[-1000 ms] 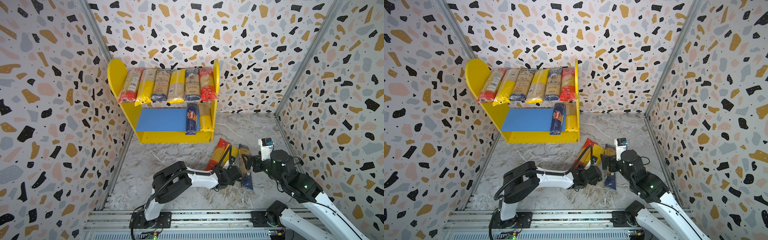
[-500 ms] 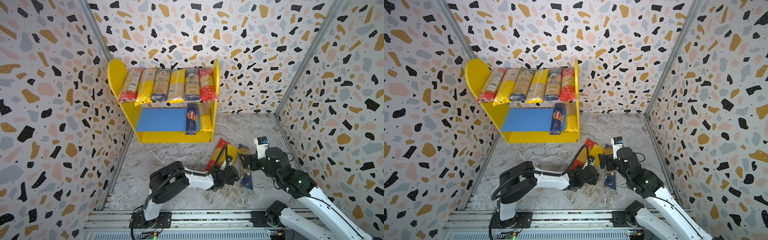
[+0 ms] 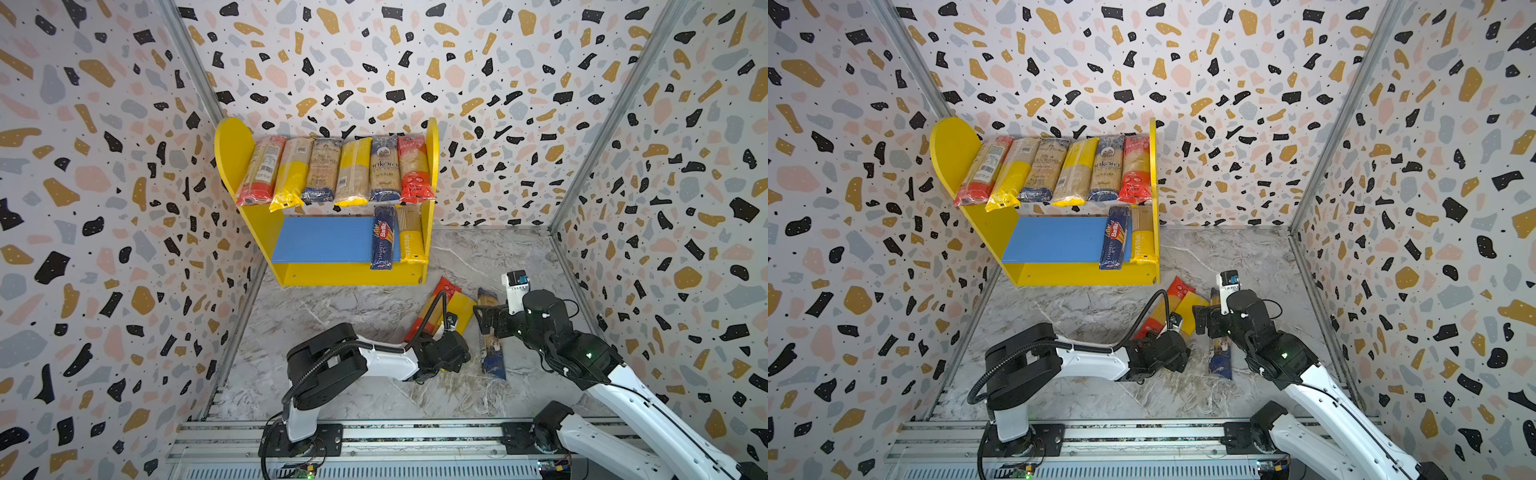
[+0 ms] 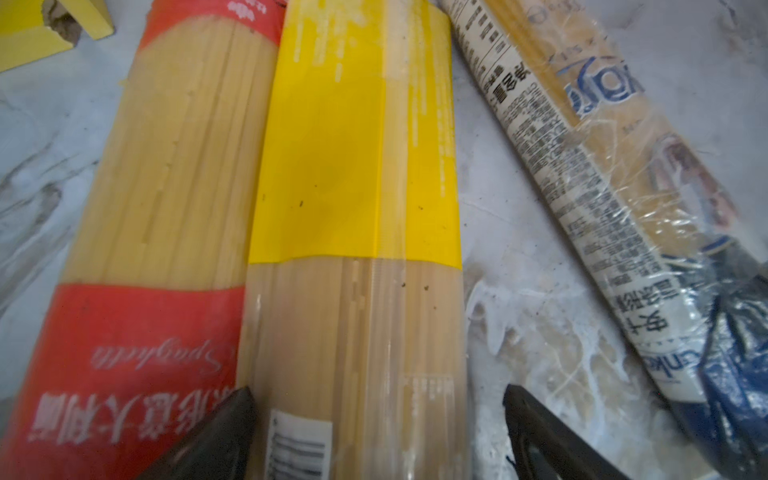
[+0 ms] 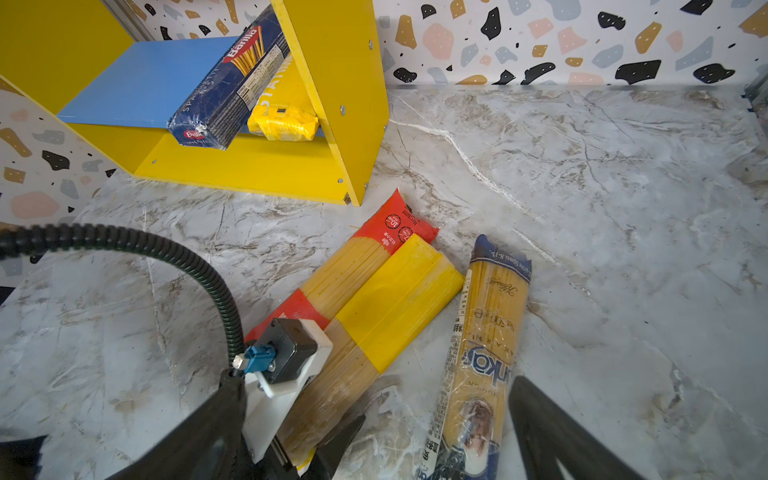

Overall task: Place and organize the pasta boxes and bags onto the shelf
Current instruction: 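Close the left gripper on the end of the yellow-banded spaghetti bag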

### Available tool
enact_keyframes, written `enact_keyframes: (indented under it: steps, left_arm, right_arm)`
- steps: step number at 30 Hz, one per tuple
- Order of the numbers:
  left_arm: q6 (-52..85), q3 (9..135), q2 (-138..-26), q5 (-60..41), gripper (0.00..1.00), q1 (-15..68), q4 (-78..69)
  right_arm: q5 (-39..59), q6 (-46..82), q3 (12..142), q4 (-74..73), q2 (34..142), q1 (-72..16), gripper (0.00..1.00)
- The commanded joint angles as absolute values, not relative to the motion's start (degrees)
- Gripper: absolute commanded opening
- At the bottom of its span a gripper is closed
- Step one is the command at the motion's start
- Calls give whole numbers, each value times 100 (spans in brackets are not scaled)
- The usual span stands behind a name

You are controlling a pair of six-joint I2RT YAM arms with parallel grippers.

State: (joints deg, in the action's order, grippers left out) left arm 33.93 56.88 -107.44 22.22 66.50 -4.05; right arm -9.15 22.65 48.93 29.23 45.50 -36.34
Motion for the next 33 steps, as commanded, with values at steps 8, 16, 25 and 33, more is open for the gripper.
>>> enact_keyframes:
  steps: [8, 16, 25, 33]
  left_arm:
    - [3487, 5571, -11321, 1982, 95, 6574, 302]
    - [3349, 5785, -11928, 1665, 93, 6574, 129]
    - [3383, 5723, -12347, 1372, 52, 6574, -68]
    - [3283, 5603, -11926, 1483, 16, 6561, -87]
  right_arm:
    - [-845, 2237, 5115, 2802, 4550, -3614, 99]
    - [-905, 2243, 5102, 2874, 4484, -3617, 99]
    - [-864, 2255, 5147, 2881, 4491, -3614, 99]
    - [-827, 2263, 5146, 2868, 4474, -3615, 99]
